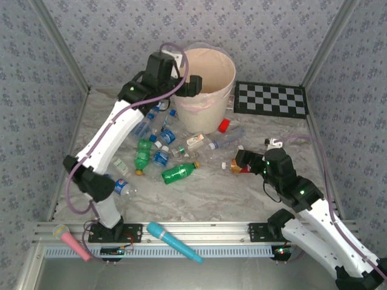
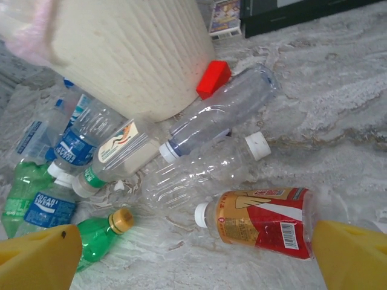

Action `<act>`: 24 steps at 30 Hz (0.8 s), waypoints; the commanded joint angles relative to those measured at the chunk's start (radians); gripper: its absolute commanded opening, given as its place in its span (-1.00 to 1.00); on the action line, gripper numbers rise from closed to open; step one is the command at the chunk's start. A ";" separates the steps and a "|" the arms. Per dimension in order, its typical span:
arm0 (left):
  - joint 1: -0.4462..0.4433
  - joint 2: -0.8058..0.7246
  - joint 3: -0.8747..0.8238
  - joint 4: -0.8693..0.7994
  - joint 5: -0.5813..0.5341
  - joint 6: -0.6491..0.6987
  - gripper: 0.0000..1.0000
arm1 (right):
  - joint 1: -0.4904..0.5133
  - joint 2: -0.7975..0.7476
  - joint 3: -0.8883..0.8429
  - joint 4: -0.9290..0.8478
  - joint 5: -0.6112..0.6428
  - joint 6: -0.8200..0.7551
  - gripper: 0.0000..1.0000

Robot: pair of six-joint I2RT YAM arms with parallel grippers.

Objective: Put the plastic bottles in the bin

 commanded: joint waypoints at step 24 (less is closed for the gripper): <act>-0.087 -0.645 -0.922 0.303 0.006 -0.176 1.00 | -0.156 0.484 -0.126 0.319 -0.213 0.507 0.86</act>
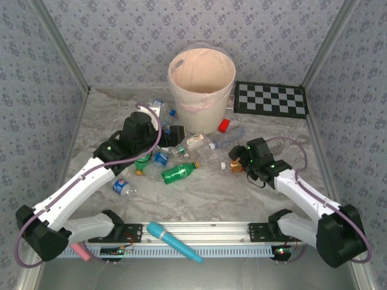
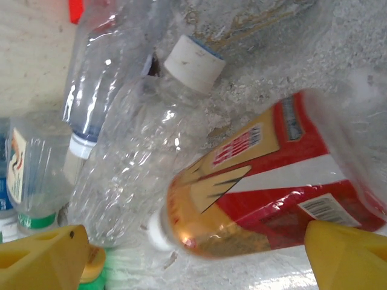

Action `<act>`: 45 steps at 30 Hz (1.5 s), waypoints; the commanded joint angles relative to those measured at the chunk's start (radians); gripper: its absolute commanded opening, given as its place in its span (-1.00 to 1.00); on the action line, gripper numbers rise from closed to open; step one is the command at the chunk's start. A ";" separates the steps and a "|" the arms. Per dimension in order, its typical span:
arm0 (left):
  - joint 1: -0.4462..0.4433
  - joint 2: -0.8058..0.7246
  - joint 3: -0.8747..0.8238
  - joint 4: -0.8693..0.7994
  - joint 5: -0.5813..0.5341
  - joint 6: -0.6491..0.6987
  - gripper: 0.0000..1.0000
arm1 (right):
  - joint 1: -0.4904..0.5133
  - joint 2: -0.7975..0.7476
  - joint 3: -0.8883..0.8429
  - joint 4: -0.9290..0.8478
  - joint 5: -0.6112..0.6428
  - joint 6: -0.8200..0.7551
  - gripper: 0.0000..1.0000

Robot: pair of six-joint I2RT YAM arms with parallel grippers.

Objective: Put the plastic bottles in the bin

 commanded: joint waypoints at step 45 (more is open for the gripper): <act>-0.024 -0.214 -0.111 -0.101 -0.118 -0.054 0.99 | -0.098 0.015 -0.069 0.019 0.095 0.003 0.23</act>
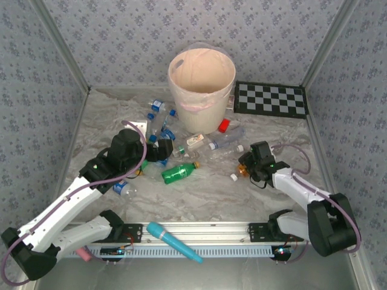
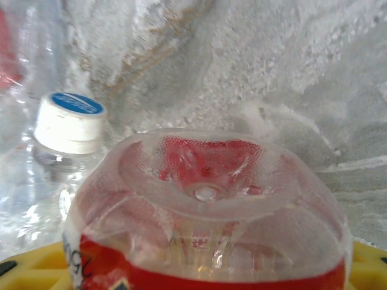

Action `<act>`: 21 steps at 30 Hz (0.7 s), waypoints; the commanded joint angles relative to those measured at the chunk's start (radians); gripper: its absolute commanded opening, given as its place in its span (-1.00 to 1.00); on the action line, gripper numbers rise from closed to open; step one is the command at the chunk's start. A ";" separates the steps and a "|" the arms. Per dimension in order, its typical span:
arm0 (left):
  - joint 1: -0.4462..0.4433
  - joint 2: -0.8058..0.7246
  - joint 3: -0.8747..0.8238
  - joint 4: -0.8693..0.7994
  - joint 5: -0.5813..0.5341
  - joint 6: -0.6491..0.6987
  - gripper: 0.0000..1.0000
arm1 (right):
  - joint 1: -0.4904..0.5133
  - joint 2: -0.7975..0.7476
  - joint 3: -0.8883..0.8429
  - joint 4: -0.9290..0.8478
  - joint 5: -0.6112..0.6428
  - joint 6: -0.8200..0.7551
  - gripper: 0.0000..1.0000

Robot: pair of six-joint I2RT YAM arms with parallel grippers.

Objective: Put the plastic bottles in the bin

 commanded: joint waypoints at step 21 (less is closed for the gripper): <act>-0.007 -0.067 0.022 -0.001 0.012 -0.009 1.00 | 0.233 0.049 0.813 -0.153 0.289 -0.608 0.24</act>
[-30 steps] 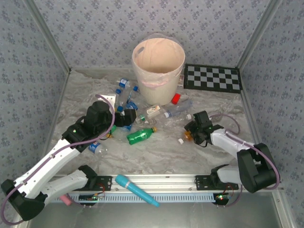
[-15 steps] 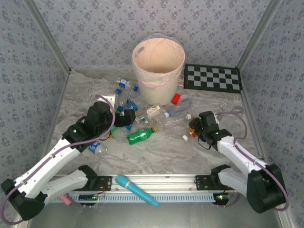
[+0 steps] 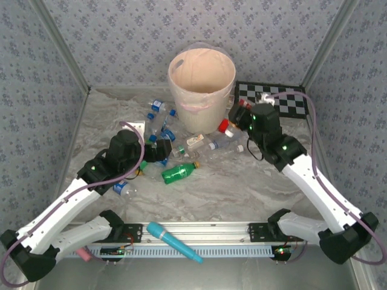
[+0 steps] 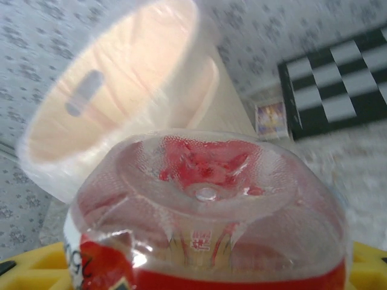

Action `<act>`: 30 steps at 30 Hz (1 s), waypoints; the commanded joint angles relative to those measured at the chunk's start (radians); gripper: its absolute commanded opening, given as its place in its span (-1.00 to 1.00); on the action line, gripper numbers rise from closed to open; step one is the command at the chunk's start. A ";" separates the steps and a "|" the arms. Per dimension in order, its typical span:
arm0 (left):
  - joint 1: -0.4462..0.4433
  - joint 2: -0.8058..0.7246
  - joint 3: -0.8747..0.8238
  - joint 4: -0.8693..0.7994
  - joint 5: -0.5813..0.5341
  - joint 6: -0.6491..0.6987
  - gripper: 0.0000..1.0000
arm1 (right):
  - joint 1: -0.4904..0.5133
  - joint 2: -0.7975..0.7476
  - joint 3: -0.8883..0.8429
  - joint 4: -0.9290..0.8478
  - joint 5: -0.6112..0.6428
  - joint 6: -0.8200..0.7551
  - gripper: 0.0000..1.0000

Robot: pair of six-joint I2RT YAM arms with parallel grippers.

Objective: Put the plastic bottles in the bin

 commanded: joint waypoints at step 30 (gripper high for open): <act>-0.008 -0.150 0.037 -0.087 0.021 0.002 1.00 | -0.100 0.843 1.131 -0.322 -0.108 -0.166 0.32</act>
